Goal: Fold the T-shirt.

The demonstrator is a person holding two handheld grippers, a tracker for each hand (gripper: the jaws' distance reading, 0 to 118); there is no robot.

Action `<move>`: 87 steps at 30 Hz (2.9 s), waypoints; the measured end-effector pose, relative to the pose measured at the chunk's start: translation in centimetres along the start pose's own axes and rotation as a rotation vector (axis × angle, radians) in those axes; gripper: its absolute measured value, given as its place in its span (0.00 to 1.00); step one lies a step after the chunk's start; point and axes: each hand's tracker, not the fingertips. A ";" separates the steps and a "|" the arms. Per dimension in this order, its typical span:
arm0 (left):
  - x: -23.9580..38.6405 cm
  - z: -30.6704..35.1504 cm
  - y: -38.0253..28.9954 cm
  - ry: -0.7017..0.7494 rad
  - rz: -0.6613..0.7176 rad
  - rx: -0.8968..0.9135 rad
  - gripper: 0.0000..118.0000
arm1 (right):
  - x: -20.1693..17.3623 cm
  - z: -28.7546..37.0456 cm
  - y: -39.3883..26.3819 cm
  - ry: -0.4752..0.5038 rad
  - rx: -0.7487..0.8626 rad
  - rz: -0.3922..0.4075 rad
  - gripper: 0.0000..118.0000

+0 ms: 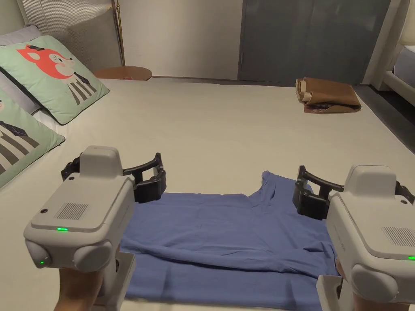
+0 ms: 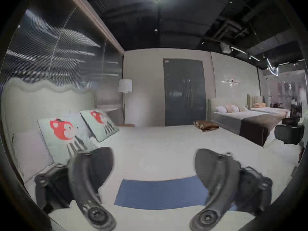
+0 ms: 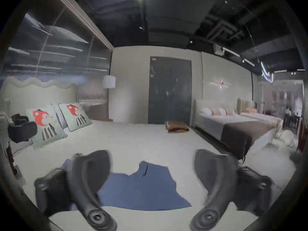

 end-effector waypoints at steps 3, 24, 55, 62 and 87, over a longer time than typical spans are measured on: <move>0.6 -0.5 -0.1 -0.037 0.026 0.013 0.00 | -0.7 -0.2 0.2 -0.016 0.023 0.018 0.01; -6.1 -21.9 -6.7 -0.018 -0.016 -0.512 0.22 | 1.1 -10.4 -2.8 -0.013 -0.061 0.036 0.00; -5.8 -25.4 -10.2 -0.066 -0.081 -0.680 0.01 | 9.5 -30.3 -11.4 -0.059 -0.582 -0.081 0.69; -6.6 -24.1 -8.5 -0.113 -0.020 -0.634 0.01 | 8.5 -35.6 -16.1 -0.020 -0.837 -0.086 0.92; -10.8 -14.0 -8.4 -0.016 0.154 -0.607 0.01 | 10.4 -13.6 -5.1 0.166 -0.459 -0.105 0.03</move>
